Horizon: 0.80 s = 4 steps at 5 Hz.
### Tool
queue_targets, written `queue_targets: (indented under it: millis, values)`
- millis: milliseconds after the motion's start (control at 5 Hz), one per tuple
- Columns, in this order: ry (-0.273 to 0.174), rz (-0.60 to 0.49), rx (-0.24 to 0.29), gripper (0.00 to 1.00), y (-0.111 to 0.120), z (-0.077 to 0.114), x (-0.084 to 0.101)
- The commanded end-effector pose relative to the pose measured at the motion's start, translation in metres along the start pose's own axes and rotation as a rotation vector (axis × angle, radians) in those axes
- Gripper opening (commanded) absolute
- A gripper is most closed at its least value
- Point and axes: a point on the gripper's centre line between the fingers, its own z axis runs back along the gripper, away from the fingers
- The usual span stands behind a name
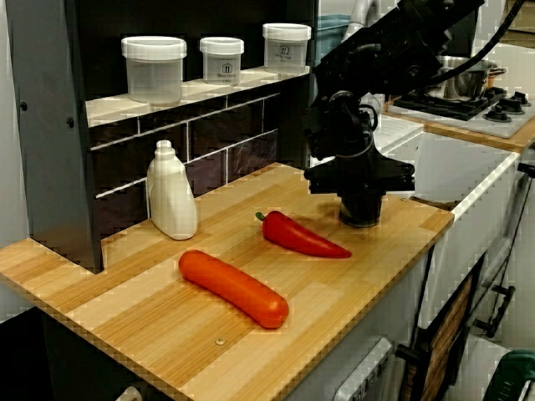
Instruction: Push into sink
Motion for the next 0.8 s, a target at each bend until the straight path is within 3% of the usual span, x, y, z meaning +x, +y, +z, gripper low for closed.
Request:
queue_targets:
  millis: [0, 400, 600]
  values:
    - [-0.006, 0.002, 0.012, 0.00, 0.0011, 0.0000, 0.0105]
    - [-0.002, 0.002, 0.007, 0.00, -0.0036, -0.0040, 0.0111]
    - [-0.005, 0.014, 0.031, 0.00, 0.0040, -0.0001, 0.0078]
